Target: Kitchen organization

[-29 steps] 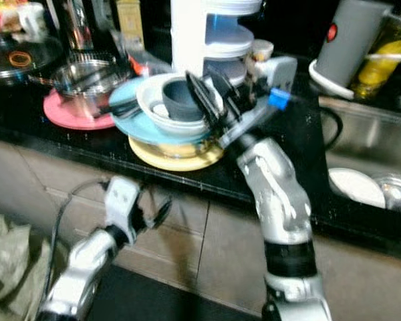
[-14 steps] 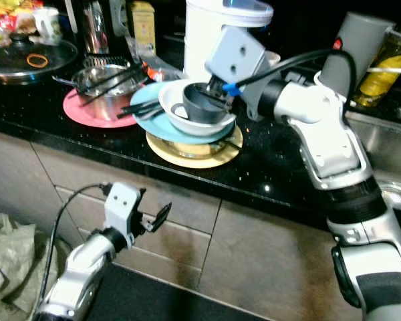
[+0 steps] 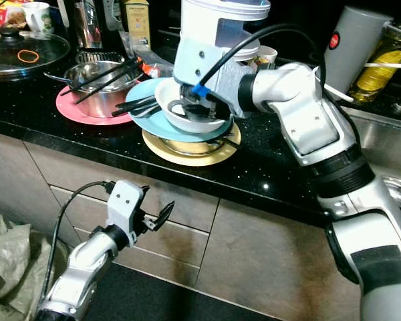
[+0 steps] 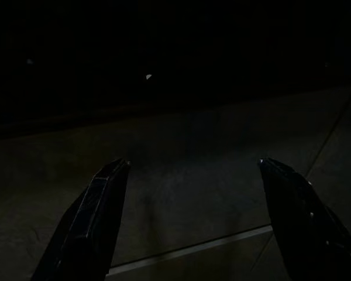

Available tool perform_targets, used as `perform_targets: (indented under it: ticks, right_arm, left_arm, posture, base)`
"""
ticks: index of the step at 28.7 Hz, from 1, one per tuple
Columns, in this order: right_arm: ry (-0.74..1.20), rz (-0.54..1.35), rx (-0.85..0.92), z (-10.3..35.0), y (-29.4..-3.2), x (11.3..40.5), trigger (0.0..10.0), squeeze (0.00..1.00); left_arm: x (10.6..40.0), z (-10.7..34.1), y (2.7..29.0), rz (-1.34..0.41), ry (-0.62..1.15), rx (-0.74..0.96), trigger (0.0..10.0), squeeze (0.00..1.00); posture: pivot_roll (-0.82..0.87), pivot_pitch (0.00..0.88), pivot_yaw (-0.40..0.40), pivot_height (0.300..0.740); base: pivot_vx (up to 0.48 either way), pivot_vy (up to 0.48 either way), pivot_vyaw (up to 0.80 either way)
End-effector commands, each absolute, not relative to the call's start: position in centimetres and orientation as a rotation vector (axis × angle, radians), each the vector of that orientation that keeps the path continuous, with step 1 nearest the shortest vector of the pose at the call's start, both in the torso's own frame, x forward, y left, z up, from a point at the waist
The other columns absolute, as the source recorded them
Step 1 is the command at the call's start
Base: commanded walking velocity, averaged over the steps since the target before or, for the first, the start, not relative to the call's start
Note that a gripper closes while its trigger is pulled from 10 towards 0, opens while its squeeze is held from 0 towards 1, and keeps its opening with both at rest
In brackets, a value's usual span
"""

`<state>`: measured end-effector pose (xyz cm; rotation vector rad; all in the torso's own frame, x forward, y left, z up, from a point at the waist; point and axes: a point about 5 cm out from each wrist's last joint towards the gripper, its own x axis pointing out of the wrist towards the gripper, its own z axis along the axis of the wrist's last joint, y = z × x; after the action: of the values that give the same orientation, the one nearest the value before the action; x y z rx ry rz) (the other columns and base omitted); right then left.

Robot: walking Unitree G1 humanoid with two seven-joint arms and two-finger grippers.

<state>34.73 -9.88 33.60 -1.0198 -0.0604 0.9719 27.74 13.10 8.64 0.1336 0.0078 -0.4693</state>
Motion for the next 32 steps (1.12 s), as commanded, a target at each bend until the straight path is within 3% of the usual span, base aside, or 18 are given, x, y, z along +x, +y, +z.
perform_targets:
  ticks: [1,12,13,24,27,32]
  right_arm:
    - [-0.035,0.986,-1.056,33.8,-9.8,34.8,10.0,0.0]
    - [0.032,0.971,-1.12,33.5,-8.3,35.9,10.0,0.0]
    - [0.061,0.96,-1.155,33.1,-8.2,36.2,0.1,0.0]
    - [0.086,0.937,-1.202,32.8,-8.1,36.7,0.0,0.0]
    - [0.041,0.935,-1.149,33.0,-7.7,36.8,0.0,0.0]
    - [-0.196,0.902,-0.888,36.0,-7.1,36.7,0.0,0.0]
  left_arm:
    - [27.7,8.3,12.8,-0.48,0.018,0.143,10.0,0.0]
    - [27.7,8.3,12.7,-0.464,0.012,0.136,10.0,0.0]
    - [27.7,8.3,12.7,-0.46,0.012,0.135,10.0,0.0]
    - [27.6,8.3,12.7,-0.454,0.008,0.133,10.0,0.0]
    - [27.6,8.3,12.6,-0.455,0.008,0.132,10.0,0.0]
    - [27.4,8.2,12.6,-0.458,0.01,0.133,10.0,0.0]
  posture:
    - [0.09,0.025,-0.153,0.74]
    - [0.09,0.025,-0.17,0.74]
    - [0.09,0.025,-0.172,0.74]
    - [0.08,0.028,-0.173,0.74]
    - [0.09,0.025,-0.173,0.74]
    - [0.1,0.016,-0.173,0.74]
  base:
    - [0.0,0.0,0.0]
    - [0.0,0.0,0.0]
    - [0.0,0.0,0.0]
    - [0.0,0.0,0.0]
    - [0.0,0.0,0.0]
    - [0.0,0.0,0.0]
